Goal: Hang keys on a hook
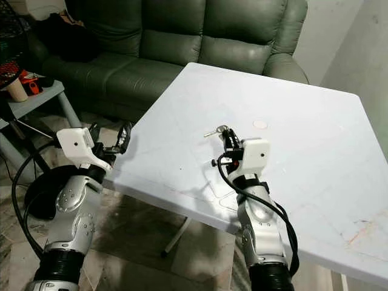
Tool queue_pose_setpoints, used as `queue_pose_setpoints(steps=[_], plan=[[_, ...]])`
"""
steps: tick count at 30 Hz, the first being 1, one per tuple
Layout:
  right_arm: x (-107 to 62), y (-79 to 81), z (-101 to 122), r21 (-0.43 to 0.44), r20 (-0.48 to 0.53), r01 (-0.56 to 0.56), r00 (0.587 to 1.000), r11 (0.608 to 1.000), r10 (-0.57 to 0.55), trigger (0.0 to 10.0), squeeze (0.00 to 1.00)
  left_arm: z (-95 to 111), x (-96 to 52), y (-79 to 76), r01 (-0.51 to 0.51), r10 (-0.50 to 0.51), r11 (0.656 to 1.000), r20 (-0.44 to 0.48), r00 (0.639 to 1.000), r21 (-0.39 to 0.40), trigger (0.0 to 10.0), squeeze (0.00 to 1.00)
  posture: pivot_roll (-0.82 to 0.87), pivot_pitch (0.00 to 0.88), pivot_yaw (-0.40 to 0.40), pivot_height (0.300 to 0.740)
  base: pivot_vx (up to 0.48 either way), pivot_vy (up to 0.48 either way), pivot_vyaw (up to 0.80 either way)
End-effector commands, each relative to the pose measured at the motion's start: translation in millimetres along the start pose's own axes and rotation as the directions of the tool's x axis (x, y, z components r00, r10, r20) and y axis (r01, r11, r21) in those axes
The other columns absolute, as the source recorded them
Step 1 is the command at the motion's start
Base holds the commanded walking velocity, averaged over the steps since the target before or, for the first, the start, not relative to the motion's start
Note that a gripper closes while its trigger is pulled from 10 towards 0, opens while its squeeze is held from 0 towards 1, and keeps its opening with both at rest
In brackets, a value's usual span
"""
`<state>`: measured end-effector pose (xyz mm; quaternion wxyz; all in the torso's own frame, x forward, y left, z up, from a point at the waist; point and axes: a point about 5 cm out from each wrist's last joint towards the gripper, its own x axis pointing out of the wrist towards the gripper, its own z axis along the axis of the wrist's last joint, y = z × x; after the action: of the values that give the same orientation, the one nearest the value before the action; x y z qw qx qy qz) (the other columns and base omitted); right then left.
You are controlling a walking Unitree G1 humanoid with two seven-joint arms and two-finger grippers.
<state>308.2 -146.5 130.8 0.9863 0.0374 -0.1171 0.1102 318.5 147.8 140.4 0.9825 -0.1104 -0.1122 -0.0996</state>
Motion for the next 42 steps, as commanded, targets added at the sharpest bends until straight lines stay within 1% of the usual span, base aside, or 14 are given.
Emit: queue_pose_setpoints(steps=[1, 5, 6, 8, 10, 11, 13, 14, 15, 19, 26, 28, 34, 42], plan=[[-2.9, -6.1, -0.2, -0.013, 0.009, 0.018, 1.000, 1.000, -0.018, 10.0, 0.00, 0.6, -3.0, -1.2, 0.030, -0.030, 0.999, 0.002, 1.000, 0.026, 10.0, 0.00, 0.00, 0.000, -0.024, 0.736, 0.000, 0.000, 0.00], [-6.0, -6.2, -1.7, -0.005, 0.010, 0.027, 1.000, 1.000, -0.027, 10.0, 0.00, 1.3, -6.2, 1.0, 0.012, -0.012, 1.000, 0.007, 1.000, 0.006, 10.0, 0.00, 0.00, 0.000, -0.027, 0.736, 0.000, 0.000, 0.00], [-7.4, -5.0, -0.2, 0.010, 0.024, 0.039, 0.999, 0.999, -0.039, 10.0, 0.00, 3.2, -8.0, 2.0, 0.002, -0.002, 1.000, 0.019, 1.000, -0.011, 10.0, 0.00, 0.00, 0.000, -0.027, 0.736, 0.000, 0.000, 0.00], [-8.6, -1.8, 1.3, 0.047, 0.032, 0.030, 0.999, 0.998, -0.032, 10.0, 0.00, 5.4, -9.0, 1.3, 0.000, 0.000, 1.000, 0.030, 1.000, -0.010, 10.0, 0.00, 0.00, 0.000, -0.027, 0.736, 0.000, 0.000, 0.00], [-9.6, 0.5, 2.4, 0.060, 0.040, 0.025, 0.999, 0.998, -0.027, 10.0, 0.00, 6.7, -9.4, -0.5, 0.002, -0.002, 1.000, 0.038, 0.999, -0.015, 10.0, 0.00, 0.00, 0.000, -0.027, 0.736, 0.000, 0.000, 0.00], [-9.9, 1.4, 2.6, 0.055, 0.044, 0.029, 0.999, 0.998, -0.031, 10.0, 0.00, 7.1, -9.3, -1.7, 0.004, -0.003, 1.000, 0.040, 0.999, -0.017, 10.0, 0.00, 0.00, 0.000, -0.029, 0.736, 0.000, 0.000, 0.00], [-10.7, 9.6, 1.9, 0.068, 0.050, 0.007, 0.999, 0.998, -0.010, 10.0, 0.00, 6.7, -9.0, -6.1, 0.012, -0.012, 1.000, 0.042, 0.999, -0.021, 10.0, 0.00, -0.01, 0.000, -0.024, 0.736, 0.000, 0.000, 0.00], [-10.7, 9.6, 1.9, 0.068, 0.050, 0.007, 0.999, 0.998, -0.010, 10.0, 0.00, 6.7, -9.0, -6.1, 0.012, -0.012, 1.000, 0.042, 0.999, -0.021, 10.0, 0.00, -0.01, 0.000, -0.024, 0.736, 0.000, 0.000, 0.00], [-10.8, 14.0, 1.8, 0.053, 0.055, -0.011, 0.998, 0.999, 0.008, 10.0, 0.00, 5.8, -8.4, -7.8, 0.015, -0.014, 1.000, 0.038, 0.999, -0.027, 10.0, 0.00, -0.01, 0.000, -0.023, 0.736, 0.000, 0.000, 0.00], [-11.6, 19.2, 0.0, 0.059, 0.050, -0.037, 0.998, 0.998, 0.034, 10.0, 0.00, 5.0, -9.3, -11.2, 0.029, -0.028, 0.999, 0.028, 0.999, -0.030, 10.0, 0.00, -0.01, 0.000, -0.019, 0.736, 0.000, 0.000, 0.00], [-19.1, 20.9, -4.4, 0.083, 0.023, -0.036, 0.999, 0.996, 0.034, 10.0, 0.00, -1.3, -15.8, -13.7, 0.026, -0.026, 0.999, 0.007, 1.000, -0.048, 10.0, 0.00, -0.01, 0.000, -0.024, 0.736, 0.000, 0.000, 0.00], [-23.3, 22.8, -10.0, 0.082, 0.001, -0.032, 0.999, 0.996, 0.032, 10.0, 0.00, -5.4, -18.1, -15.9, 0.019, -0.019, 0.998, -0.008, 1.000, -0.052, 10.0, 0.00, 0.00, 0.000, -0.026, 0.736, 0.000, 0.000, 0.00], [-23.1, 23.7, -10.7, 0.085, -0.007, -0.028, 1.000, 0.996, 0.029, 10.0, 0.00, -6.9, -20.3, -19.2, 0.018, -0.020, 0.998, -0.021, 1.000, -0.067, 10.0, 0.00, 0.00, 0.000, -0.024, 0.736, 0.000, 0.000, 0.00], [-22.3, 23.4, -10.8, 0.078, -0.008, -0.026, 1.000, 0.997, 0.027, 10.0, 0.00, -5.4, -19.6, -15.3, 0.016, -0.018, 0.998, -0.023, 1.000, -0.059, 10.0, 0.00, 0.00, 0.000, -0.021, 0.736, 0.000, 0.000, 0.00]])
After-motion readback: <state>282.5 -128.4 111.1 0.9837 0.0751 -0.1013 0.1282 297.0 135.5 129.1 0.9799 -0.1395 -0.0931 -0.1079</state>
